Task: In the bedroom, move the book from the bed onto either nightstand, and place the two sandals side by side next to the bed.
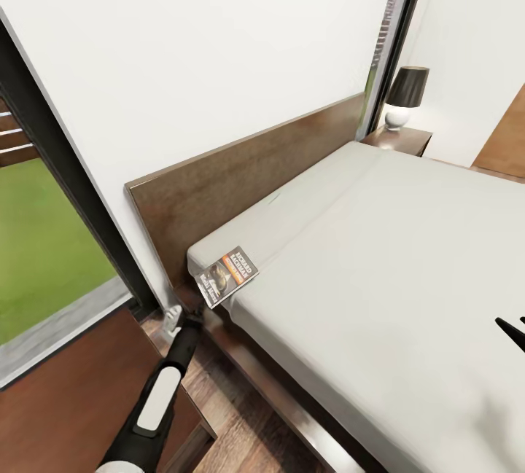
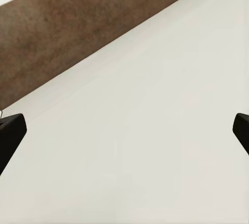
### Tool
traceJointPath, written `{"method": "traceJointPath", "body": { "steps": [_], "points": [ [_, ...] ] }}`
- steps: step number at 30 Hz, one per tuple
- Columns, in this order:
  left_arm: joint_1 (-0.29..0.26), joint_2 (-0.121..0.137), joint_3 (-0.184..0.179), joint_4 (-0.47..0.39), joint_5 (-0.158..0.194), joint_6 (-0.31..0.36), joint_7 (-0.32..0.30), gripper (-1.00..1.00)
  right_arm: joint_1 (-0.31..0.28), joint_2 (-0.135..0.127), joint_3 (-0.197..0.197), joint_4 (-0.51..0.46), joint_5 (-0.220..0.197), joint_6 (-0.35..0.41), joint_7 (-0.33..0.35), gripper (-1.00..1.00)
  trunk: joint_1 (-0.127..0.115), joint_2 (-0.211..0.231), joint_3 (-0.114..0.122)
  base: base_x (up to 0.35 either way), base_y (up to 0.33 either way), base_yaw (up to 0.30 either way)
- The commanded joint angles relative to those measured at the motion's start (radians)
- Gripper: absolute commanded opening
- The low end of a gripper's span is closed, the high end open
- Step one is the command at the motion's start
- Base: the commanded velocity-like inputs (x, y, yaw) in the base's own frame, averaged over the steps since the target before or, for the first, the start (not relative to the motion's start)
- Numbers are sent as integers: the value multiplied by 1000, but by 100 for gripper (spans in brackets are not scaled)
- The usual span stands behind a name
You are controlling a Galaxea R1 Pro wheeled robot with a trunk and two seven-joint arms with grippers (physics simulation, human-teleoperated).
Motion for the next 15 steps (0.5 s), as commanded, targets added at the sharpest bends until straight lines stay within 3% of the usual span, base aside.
{"method": "traceJointPath", "body": {
  "steps": [1, 15],
  "points": [
    [-4, -2, -3, 9, 10, 1, -6, 100, -1, 0, -1, 0, -3, 10, 3, 100, 0, 0, -1, 0, 0, 0],
    [-25, -6, -14, 52, 9, 1, -8, 100, -1, 0, -1, -1, -3, 10, 3, 100, 0, 0, -1, 0, 0, 0]
  ]
}}
